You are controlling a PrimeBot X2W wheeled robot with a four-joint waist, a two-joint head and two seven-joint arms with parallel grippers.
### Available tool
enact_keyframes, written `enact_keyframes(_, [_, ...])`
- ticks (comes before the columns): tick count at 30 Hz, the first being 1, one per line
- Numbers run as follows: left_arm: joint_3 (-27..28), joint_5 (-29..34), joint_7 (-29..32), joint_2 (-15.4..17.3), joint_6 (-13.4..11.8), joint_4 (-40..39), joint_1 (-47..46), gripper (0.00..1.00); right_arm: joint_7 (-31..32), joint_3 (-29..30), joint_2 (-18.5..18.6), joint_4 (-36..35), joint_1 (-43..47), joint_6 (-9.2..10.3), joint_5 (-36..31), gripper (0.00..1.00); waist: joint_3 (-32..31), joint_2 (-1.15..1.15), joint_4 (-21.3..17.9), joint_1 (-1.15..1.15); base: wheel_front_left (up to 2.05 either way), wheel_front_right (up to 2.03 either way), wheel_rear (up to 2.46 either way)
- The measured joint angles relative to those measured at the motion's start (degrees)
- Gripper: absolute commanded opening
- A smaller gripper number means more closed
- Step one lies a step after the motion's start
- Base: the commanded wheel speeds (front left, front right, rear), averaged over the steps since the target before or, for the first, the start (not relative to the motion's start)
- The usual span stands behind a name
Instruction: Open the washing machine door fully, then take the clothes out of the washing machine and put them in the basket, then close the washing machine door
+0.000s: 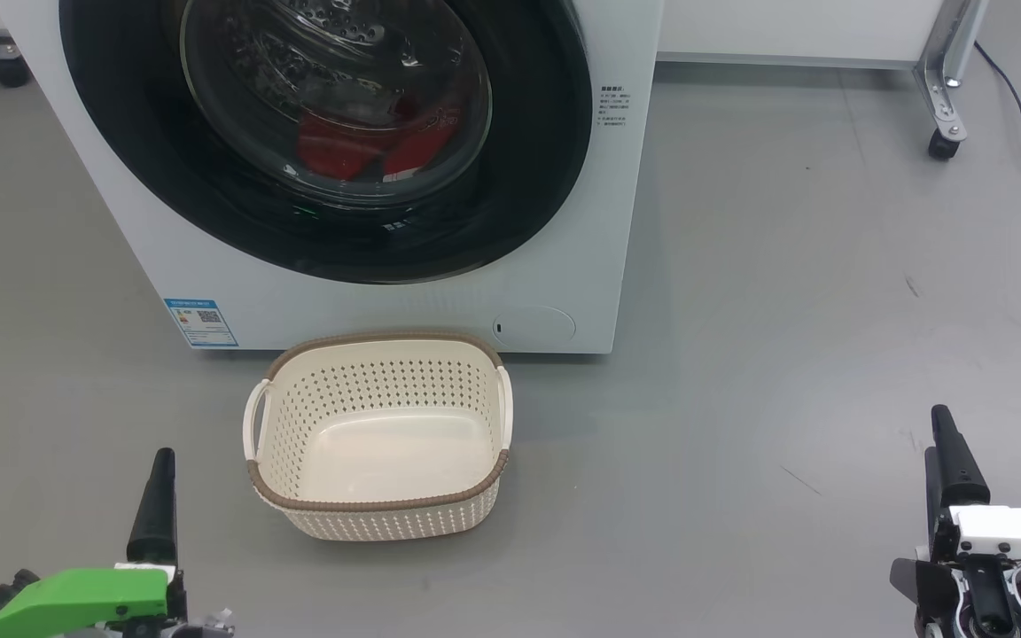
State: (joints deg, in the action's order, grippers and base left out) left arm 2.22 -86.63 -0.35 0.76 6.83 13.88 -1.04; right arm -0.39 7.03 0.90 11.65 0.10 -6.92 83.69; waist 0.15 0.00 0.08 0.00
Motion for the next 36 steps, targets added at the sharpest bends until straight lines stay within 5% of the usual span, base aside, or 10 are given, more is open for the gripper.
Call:
enact_keyframes(12, [-0.26,4.24,-2.24,0.07,0.00,-2.60,-0.21,1.00,-2.24,0.82,0.14,-4.25,-0.02,-0.01,-3.98,1.00,-0.25,0.00,-0.09,0.00,0.00,0.00,0.00])
enact_keyframes(23, [-1.96,11.60,-4.45,0.19,0.01,-5.58,-1.10,1.00,-4.48,-0.44,0.29,-7.22,0.17,0.53,-14.45,1.00,-0.22,0.00,-0.16,0.00,0.00,0.00,0.00])
enact_keyframes(36, [-6.47,28.55,-6.98,0.35,0.03,-7.36,-1.10,1.00,-6.93,-3.08,1.15,-9.72,0.58,1.67,-26.97,1.00,0.15,0.00,-0.19,0.00,0.00,0.00,0.00])
